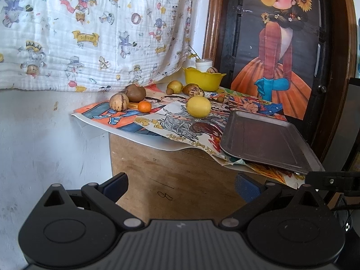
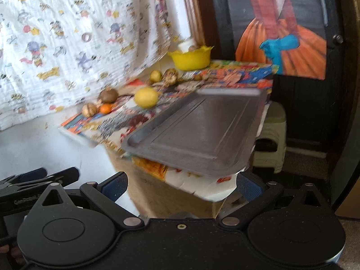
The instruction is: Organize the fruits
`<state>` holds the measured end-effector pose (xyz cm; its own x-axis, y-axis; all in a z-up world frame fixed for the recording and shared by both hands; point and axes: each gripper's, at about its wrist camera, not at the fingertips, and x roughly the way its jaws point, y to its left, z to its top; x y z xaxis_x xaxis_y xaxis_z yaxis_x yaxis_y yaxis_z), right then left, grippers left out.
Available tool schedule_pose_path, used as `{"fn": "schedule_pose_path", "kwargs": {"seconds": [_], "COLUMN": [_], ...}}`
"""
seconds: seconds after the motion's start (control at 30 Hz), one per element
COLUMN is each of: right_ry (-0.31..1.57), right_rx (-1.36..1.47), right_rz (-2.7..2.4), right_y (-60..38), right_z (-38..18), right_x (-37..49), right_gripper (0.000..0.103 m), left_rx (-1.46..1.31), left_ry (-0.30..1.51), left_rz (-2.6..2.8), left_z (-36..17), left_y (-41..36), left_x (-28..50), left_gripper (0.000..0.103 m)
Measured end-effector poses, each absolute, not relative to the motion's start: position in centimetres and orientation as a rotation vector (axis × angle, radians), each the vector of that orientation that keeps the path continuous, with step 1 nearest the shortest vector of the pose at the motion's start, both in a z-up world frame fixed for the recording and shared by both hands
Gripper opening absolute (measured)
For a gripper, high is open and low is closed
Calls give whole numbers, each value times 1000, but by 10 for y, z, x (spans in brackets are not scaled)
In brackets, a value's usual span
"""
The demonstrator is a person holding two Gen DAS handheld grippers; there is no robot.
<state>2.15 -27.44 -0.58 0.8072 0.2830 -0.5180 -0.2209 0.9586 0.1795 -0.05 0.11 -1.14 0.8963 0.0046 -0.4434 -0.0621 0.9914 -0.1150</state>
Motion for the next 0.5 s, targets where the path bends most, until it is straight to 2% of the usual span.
{"fn": "schedule_pose_path", "kwargs": {"seconds": [0.5], "right_ry": [510], "right_rx": [26], "right_rz": [262], "right_y": [-271], "right_z": [-1], "right_x": [53], "right_gripper": [103], "left_rx": [-177], "left_ry": [442], "left_rz": [126], "left_z": [3], "left_y": [28], "left_x": [29], "left_gripper": [103]}}
